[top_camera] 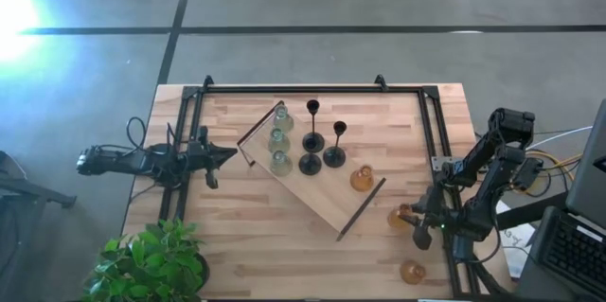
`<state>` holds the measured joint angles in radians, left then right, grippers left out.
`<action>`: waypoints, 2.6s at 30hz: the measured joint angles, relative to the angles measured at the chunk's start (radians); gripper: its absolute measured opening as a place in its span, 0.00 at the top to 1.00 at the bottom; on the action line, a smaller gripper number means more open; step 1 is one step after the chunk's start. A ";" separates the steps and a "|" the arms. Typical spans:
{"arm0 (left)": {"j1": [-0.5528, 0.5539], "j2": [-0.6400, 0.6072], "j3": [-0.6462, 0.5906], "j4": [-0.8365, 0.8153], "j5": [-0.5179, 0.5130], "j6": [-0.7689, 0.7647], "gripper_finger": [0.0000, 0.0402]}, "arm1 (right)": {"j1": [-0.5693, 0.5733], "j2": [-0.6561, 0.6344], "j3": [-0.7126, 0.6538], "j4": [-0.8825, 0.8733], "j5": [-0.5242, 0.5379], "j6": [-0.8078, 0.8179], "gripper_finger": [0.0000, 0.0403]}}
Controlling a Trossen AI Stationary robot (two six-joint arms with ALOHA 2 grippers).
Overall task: Pick & Place candle stick holders
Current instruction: Put the top orange candle holder on the shelf
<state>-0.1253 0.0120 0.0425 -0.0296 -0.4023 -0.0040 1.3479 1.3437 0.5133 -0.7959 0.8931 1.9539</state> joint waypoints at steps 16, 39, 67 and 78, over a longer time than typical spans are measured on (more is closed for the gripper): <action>0.000 0.000 0.000 0.000 0.000 0.000 0.96 | 0.010 -0.095 0.126 -0.255 0.020 -0.005 0.72; 0.000 0.003 0.002 0.000 0.000 0.000 0.96 | -0.124 -0.256 0.795 -0.360 0.150 -1.034 0.72; 0.000 0.003 0.002 -0.001 0.000 0.000 0.96 | -0.744 0.058 0.869 0.157 -0.067 -1.319 0.72; 0.000 0.003 0.002 -0.001 0.000 0.000 0.96 | -0.835 0.159 0.867 0.170 -0.085 -1.319 0.72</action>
<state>-0.1249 0.0147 0.0441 -0.0303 -0.4023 -0.0043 0.5134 1.5031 1.3808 -0.6261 0.8082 0.6351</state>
